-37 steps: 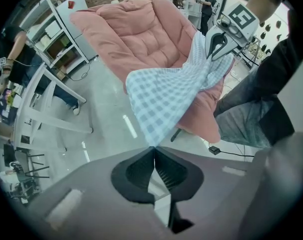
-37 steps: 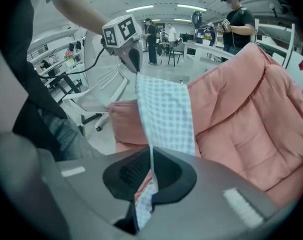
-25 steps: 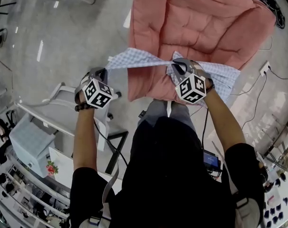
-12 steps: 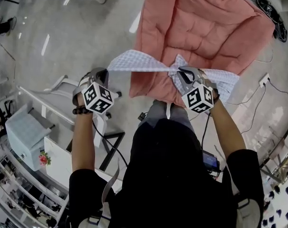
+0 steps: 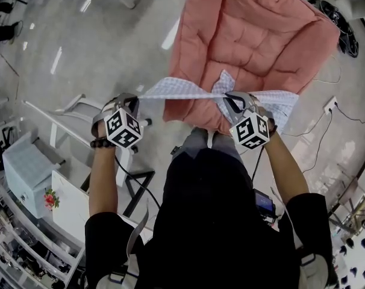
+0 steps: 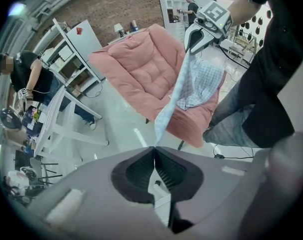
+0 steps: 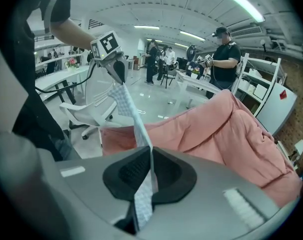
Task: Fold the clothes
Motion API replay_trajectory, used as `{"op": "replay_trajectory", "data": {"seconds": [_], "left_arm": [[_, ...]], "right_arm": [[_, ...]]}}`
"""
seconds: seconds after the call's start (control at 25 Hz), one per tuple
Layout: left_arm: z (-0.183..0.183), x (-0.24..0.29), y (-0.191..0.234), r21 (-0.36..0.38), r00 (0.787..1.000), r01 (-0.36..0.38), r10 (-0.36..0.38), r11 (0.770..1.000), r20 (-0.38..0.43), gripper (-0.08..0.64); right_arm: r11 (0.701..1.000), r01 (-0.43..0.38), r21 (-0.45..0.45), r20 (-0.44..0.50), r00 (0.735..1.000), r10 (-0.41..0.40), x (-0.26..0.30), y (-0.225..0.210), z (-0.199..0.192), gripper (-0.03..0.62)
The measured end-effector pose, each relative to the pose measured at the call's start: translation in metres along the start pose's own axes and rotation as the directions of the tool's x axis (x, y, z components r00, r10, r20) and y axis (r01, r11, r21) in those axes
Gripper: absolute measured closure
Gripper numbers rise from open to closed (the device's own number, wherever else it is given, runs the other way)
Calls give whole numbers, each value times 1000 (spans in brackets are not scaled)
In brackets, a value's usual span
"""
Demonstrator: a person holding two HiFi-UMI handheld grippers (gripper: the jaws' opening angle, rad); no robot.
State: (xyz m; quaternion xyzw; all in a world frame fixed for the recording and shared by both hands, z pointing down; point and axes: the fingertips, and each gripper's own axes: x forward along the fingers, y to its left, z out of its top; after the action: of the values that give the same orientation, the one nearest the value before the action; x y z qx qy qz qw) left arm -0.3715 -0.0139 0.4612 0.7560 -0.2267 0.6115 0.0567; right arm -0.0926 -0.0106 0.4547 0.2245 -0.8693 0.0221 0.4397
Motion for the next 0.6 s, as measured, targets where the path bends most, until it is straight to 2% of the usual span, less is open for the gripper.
{"op": "replay_trajectory", "data": {"seconds": [0.28, 0.6], "left_arm": [[-3, 2, -21, -30, 999, 41, -41, 999, -2, 549], [-17, 12, -42, -80, 993, 104, -108, 991, -48, 549]], "right_arm": [[999, -31, 26, -11, 999, 31, -9, 14, -9, 580], [992, -125, 29, 1, 992, 125, -1, 30, -20, 580]]}}
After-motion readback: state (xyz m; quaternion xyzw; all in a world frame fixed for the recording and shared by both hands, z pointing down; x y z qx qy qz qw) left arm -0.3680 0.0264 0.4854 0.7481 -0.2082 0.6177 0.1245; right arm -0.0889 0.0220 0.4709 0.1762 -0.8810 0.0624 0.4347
